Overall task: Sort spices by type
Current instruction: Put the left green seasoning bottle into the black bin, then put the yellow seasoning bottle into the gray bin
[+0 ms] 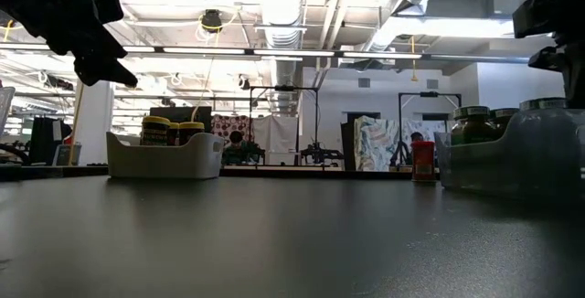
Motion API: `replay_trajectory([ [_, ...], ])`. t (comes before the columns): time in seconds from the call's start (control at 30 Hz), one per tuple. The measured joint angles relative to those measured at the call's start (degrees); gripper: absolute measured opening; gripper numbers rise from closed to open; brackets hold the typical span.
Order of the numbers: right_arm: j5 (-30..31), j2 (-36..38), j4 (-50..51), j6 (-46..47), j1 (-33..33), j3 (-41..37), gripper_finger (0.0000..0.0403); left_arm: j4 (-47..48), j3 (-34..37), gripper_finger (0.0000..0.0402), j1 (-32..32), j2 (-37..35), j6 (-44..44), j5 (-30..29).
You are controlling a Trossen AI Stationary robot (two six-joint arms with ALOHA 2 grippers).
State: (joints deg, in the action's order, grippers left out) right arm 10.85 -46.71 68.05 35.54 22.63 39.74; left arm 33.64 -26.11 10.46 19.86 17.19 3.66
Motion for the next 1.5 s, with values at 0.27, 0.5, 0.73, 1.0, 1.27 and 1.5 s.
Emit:
replay_trajectory([
  [0.27, 0.0, 0.0, 1.9, 2.1, 0.0, 0.0, 0.0021, 0.0, 0.0, 0.0277, 0.0, 0.0, 0.2, 0.0],
  [0.5, -0.1, 0.7, 8.2, 8.4, 0.2, 3.9, 0.0019, -0.1, 0.0, 0.0277, 0.0, 0.0, 0.2, 0.0],
  [0.73, -0.2, 2.1, 11.3, 22.6, 0.2, 8.5, 0.0023, -2.8, 0.0, 0.0277, 0.0, 0.0, 0.1, -0.5],
  [1.0, -0.6, 2.9, 11.9, 35.7, 0.2, 8.7, 0.0022, -7.9, 0.0, 0.0277, 0.0, 0.0, -6.1, -7.1],
  [1.27, -0.6, 2.8, 11.9, 40.6, 0.2, 8.7, 0.0022, -8.3, 0.0, 0.0277, 0.0, 0.0, -8.2, -11.5],
  [1.5, -0.6, -1.5, 11.7, 44.0, 0.3, 10.6, 0.0012, -8.7, -0.5, 0.0277, 0.0, 2.6, -15.6, -11.6],
])
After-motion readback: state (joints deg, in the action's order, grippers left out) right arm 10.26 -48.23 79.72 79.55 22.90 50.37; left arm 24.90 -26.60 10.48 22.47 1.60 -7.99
